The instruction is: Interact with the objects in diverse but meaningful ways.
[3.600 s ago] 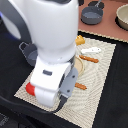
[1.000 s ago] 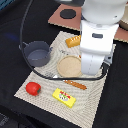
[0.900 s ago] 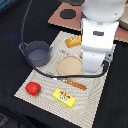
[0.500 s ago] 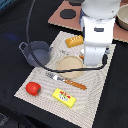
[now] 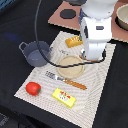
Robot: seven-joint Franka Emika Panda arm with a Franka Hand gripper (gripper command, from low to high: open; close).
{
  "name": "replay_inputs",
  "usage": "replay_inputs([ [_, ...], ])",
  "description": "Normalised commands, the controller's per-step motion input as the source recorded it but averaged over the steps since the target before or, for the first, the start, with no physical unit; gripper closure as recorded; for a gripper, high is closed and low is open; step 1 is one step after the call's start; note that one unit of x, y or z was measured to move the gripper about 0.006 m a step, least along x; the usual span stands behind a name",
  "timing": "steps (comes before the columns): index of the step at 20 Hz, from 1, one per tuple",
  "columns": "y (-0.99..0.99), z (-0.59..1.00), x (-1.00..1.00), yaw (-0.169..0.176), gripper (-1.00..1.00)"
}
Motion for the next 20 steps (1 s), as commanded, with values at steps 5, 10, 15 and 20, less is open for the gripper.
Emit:
replay_inputs([
  [5,0.57,-0.32,-0.7,0.095,-1.0],
  [10,0.56,-0.32,-0.7,0.095,-1.0],
  [15,0.48,-0.3,-0.74,0.106,-1.0],
  [20,0.34,-0.2,-0.72,0.112,-1.0],
])
